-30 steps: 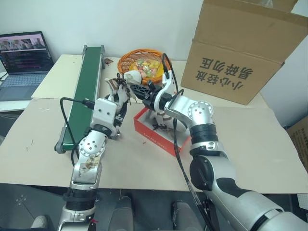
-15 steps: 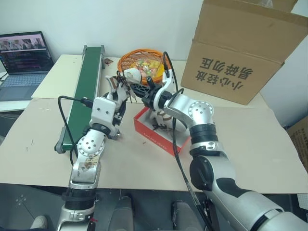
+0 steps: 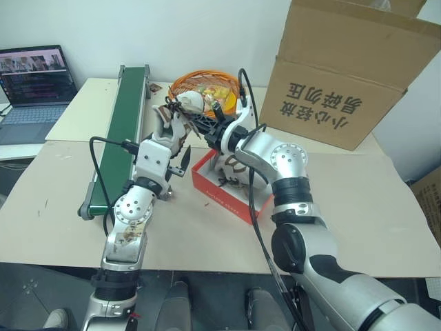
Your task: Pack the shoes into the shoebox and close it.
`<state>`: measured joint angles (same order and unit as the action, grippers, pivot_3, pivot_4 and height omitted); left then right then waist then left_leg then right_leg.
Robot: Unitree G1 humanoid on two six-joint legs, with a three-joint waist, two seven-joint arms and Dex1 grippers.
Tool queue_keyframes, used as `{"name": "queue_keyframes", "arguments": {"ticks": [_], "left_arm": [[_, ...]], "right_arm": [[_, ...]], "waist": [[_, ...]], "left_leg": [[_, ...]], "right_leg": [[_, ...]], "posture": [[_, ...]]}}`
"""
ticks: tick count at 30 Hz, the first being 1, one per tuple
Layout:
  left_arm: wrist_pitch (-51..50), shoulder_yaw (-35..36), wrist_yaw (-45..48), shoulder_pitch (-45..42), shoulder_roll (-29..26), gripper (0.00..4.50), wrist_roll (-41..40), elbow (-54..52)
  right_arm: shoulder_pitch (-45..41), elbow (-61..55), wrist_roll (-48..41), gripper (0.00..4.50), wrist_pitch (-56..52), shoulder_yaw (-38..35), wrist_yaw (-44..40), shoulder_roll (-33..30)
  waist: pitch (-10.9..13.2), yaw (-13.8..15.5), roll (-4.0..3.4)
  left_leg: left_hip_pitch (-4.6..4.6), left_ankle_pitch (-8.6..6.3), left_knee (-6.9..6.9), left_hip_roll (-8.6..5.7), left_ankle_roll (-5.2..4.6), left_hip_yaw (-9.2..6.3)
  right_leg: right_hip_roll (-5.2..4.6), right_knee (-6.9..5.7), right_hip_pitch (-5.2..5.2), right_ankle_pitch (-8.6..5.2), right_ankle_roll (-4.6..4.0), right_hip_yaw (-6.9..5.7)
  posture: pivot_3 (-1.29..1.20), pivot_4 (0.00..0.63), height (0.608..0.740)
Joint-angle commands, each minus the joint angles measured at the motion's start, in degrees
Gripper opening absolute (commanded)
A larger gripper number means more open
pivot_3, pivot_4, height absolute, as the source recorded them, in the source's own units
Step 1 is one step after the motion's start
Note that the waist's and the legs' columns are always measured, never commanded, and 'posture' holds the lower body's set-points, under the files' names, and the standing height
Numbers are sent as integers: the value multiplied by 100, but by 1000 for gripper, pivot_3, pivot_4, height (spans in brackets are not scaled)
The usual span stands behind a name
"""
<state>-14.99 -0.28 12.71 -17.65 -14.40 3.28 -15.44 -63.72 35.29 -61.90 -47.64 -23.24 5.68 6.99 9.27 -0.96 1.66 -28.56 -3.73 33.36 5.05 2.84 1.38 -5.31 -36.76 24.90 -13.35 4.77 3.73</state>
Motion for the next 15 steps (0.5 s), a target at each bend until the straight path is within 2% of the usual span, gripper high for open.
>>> {"name": "queue_keyframes", "arguments": {"ticks": [1,5,10,15], "left_arm": [[55,-206,122,46,14,4450,-12,-174],[48,-197,119,80,-2,4450,-4,-180],[5,-178,110,87,-9,4450,-7,-238],[-46,-161,85,237,-11,4450,8,-383]], "right_arm": [[-565,242,111,138,857,-301,-153,127],[-953,830,256,138,1147,-562,-312,-395],[-1049,1085,519,138,1250,-616,-448,-664],[-1083,700,1655,138,1121,246,-1223,-1735]], "waist": [[0,-4,0],[1,4,-1],[1,2,-1],[3,34,-2]], "left_leg": [[0,0,0,0,0,0],[-1,1,0,0,-1,0],[0,0,-2,0,-1,0],[-10,0,3,-1,-1,0]], "right_leg": [[0,0,0,0,0,0],[1,0,4,1,0,0],[1,2,1,-1,0,0],[-1,3,4,-4,-7,0]], "posture": [[0,150,721],[0,150,721],[0,150,721],[0,150,721]]}}
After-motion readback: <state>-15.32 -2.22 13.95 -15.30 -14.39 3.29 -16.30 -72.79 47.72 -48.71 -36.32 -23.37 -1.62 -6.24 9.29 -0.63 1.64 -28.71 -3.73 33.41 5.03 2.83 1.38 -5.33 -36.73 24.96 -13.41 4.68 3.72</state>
